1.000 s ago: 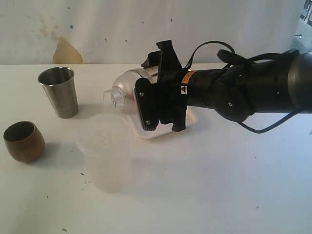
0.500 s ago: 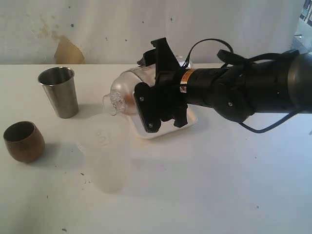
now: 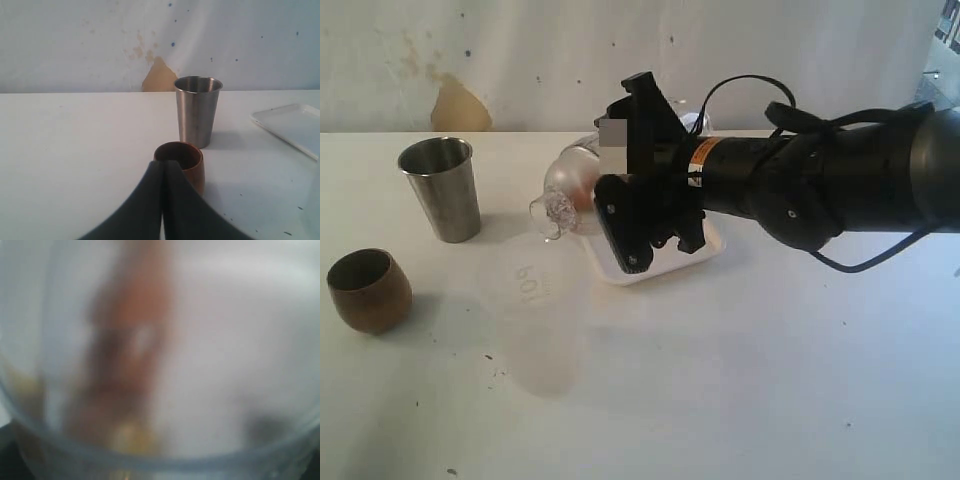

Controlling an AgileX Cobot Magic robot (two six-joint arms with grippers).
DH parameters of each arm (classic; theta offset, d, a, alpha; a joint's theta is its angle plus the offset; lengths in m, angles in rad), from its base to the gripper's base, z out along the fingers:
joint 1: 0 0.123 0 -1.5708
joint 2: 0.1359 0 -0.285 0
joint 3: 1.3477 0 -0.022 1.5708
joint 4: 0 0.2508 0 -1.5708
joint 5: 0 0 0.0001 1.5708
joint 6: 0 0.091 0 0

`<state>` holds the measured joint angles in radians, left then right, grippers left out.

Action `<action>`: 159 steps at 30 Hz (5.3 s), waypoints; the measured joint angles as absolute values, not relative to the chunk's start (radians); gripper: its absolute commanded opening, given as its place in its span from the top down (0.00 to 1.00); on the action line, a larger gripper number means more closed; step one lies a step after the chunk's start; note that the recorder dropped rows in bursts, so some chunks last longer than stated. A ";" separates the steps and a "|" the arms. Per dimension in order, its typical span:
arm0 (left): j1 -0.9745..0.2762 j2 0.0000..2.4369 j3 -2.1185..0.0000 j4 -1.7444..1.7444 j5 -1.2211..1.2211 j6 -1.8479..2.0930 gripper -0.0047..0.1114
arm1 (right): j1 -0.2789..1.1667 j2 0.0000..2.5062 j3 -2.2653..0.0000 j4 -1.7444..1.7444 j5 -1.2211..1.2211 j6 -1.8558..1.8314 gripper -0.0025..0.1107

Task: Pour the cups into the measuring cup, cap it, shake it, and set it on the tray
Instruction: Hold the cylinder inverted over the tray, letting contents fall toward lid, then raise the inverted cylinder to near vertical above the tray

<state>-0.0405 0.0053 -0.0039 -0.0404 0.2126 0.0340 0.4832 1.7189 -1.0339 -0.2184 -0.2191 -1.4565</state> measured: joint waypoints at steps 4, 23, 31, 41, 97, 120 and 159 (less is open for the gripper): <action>-0.041 0.005 -0.004 -0.040 0.213 0.034 0.96 | 0.483 1.719 -1.034 -0.220 -0.221 -1.465 0.98; -0.041 0.005 -0.004 -0.040 0.213 0.034 0.96 | 0.483 1.719 -1.034 -0.222 -0.262 -1.514 0.98; -0.041 0.005 -0.004 -0.040 0.213 0.034 0.96 | 0.483 1.737 -1.064 -0.222 -0.264 -1.514 0.98; -0.041 0.005 -0.004 -0.040 0.213 0.034 0.96 | 0.483 1.770 -1.093 -0.220 -0.264 -1.594 0.98; -0.041 0.005 -0.004 -0.040 0.213 0.034 0.96 | 0.483 1.770 -1.093 -0.220 -0.315 -1.700 0.98; -0.041 0.005 -0.004 -0.040 0.213 0.034 0.96 | 0.483 1.770 -1.093 -0.220 -0.321 -1.701 0.98; -0.041 0.005 -0.004 -0.040 0.213 0.034 0.96 | 0.483 1.770 -1.093 -0.224 -0.340 -1.924 0.98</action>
